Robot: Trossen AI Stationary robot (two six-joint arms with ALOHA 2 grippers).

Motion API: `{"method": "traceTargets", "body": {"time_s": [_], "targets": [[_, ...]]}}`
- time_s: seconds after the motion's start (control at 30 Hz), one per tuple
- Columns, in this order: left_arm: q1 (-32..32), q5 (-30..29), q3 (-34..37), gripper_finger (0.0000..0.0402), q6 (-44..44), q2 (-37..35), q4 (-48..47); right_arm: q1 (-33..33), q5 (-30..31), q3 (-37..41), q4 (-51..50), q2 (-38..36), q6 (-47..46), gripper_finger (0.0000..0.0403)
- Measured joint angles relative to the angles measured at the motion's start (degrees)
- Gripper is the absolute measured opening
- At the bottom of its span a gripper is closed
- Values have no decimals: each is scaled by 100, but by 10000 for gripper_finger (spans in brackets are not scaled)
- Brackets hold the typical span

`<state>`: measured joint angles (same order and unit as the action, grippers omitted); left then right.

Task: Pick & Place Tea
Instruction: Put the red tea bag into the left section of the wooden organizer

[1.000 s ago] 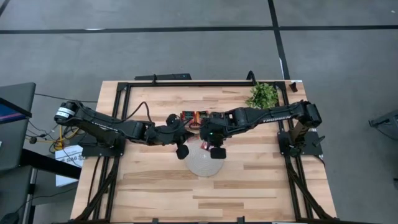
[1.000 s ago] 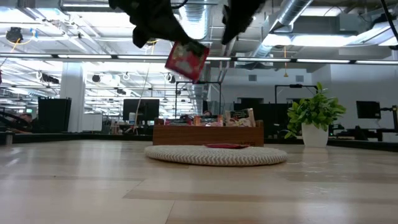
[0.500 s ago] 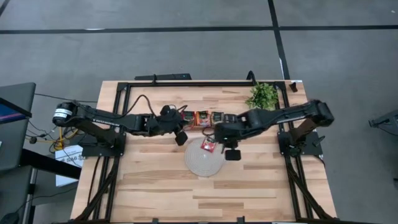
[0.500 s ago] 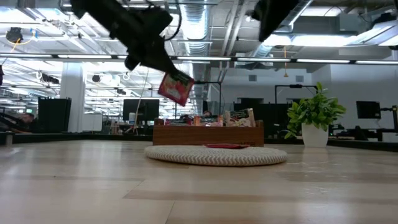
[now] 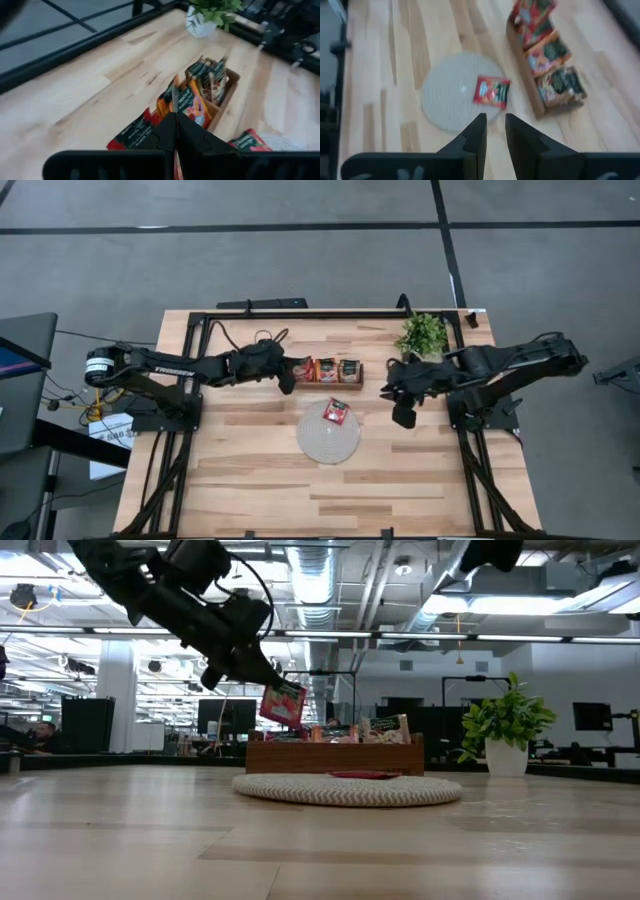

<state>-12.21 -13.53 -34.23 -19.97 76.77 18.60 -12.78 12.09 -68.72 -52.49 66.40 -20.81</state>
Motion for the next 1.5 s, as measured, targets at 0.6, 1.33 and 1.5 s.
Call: {"method": "traceTargets", "body": {"time_s": [0.6,1.33,1.5], "targets": [[-582,775,133,0,108,774,983,-184,501,71,31,-571,-174,63],[-671,1072,131,0,-133,772,677,-177,519,69,72,-569,-176,63],[-671,971,131,0,-149,772,675,-177,610,69,74,-567,-178,63]]}}
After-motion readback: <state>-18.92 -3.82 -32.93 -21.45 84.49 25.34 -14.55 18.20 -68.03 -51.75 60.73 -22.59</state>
